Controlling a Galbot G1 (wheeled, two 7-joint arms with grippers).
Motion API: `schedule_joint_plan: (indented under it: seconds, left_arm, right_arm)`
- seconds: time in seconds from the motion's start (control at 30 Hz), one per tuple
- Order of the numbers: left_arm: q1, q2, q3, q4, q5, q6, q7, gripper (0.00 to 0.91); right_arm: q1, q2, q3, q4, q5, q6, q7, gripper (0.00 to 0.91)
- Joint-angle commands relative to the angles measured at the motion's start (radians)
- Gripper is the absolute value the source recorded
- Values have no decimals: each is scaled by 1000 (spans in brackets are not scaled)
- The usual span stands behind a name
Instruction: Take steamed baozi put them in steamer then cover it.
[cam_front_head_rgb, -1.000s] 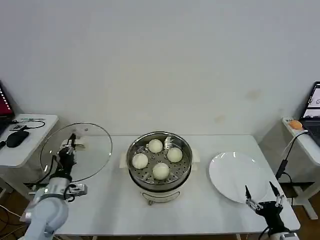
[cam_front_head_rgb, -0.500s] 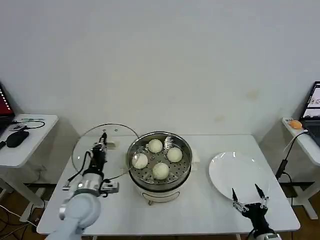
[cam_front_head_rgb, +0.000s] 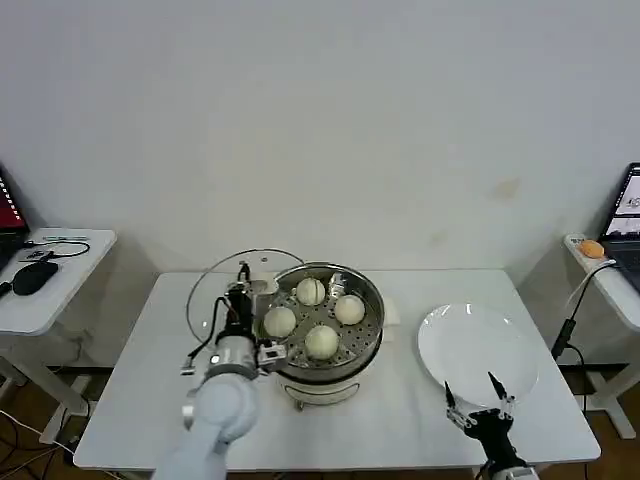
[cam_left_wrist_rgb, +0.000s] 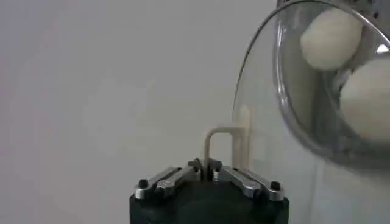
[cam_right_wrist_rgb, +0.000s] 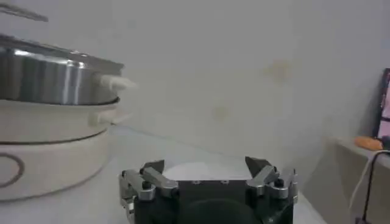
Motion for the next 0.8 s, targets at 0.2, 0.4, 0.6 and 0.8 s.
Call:
schedule_joint_plan:
  seconds: [0.2,0.4,0.6,0.8]
  left_arm:
    - [-29,-185,105,74,176,8,21,0]
    - [-15,-194,130,91,211,-1,21,0]
    - [-22,-208,162,105,226,-5,20,0]
    - [-17,-224,171,120,244,-14,17,0]
  right_arm:
    - [5,13,-22,-14,-22,1,1,907]
    - [2,16,-23,-18,-33,0,1,907]
    - [2,16,-23,-19,-36,0,1,907]
    - [0,16,-22,-23,-37,3,0,907]
